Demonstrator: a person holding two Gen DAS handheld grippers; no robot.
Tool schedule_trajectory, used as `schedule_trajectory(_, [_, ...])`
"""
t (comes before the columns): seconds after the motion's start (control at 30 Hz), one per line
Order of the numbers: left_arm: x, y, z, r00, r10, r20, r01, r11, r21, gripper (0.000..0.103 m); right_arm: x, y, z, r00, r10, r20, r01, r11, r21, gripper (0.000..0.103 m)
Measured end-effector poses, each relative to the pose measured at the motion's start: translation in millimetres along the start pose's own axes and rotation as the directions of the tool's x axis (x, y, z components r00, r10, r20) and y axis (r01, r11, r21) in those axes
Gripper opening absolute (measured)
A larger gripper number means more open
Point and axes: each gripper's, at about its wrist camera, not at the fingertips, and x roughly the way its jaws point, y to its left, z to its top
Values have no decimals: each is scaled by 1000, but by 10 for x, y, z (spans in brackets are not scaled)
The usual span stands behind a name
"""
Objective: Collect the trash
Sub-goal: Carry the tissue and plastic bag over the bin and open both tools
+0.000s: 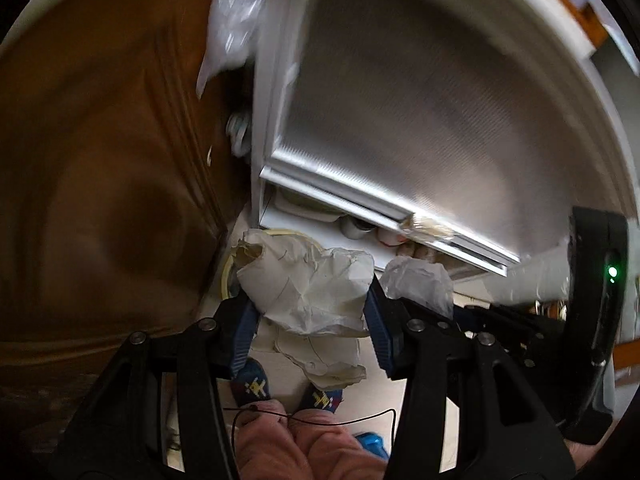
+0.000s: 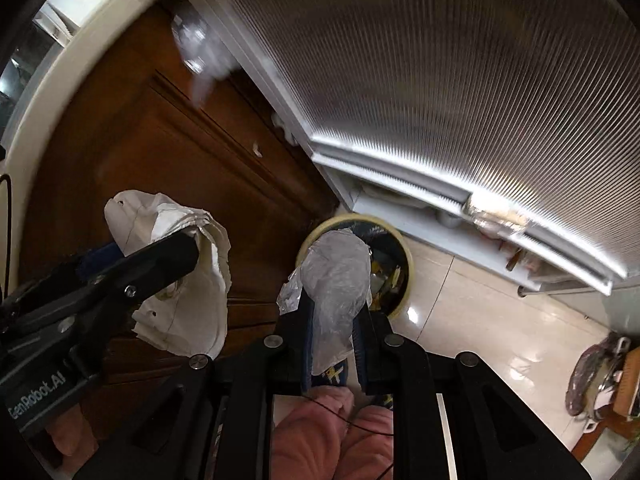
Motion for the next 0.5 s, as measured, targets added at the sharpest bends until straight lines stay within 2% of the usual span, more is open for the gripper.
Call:
schedule_trajectory(0.27, [1093, 446, -198, 997, 35, -73, -42, 994, -99, 46, 1029, -254, -10, 999, 4, -35, -3, 1000, 23, 16])
schedule_trajectory(0.5, [1896, 628, -271, 989, 54, -140, -65, 995, -78, 49, 1817, -515, 70, 997, -3, -72, 8, 998, 64, 17])
